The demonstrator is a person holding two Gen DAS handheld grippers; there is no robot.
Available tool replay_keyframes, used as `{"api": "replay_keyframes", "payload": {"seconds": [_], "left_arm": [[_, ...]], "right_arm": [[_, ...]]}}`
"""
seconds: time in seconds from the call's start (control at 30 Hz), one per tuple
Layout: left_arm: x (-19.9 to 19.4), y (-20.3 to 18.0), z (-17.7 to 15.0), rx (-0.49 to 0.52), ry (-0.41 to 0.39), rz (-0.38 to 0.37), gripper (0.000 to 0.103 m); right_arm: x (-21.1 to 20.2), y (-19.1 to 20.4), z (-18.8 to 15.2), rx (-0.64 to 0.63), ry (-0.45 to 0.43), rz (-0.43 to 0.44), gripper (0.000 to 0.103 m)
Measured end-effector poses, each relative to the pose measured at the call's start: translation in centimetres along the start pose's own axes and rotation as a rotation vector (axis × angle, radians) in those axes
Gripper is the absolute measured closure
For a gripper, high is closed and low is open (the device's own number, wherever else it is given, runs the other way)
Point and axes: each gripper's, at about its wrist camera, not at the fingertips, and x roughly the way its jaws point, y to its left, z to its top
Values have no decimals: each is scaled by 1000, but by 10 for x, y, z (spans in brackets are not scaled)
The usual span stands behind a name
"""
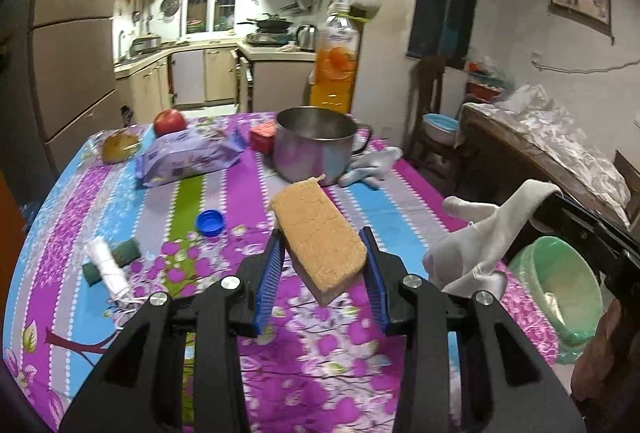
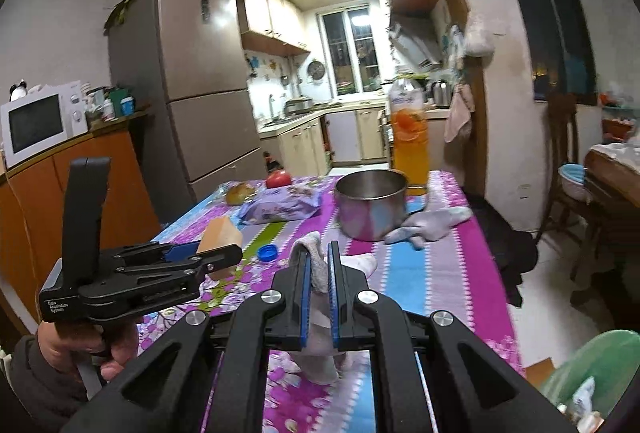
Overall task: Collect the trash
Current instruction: 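Carry the tan sponge with the left tool while the right tool carries the glove to the green bin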
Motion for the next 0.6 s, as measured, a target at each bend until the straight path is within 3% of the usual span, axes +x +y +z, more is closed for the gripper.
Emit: {"api": "replay_keyframes", "payload": {"seconds": [0.6], "left_arm": [[5,-154,7,190,2,-273,66]], "right_arm": [[-154,-95,8,49,-82,-301,95]]}}
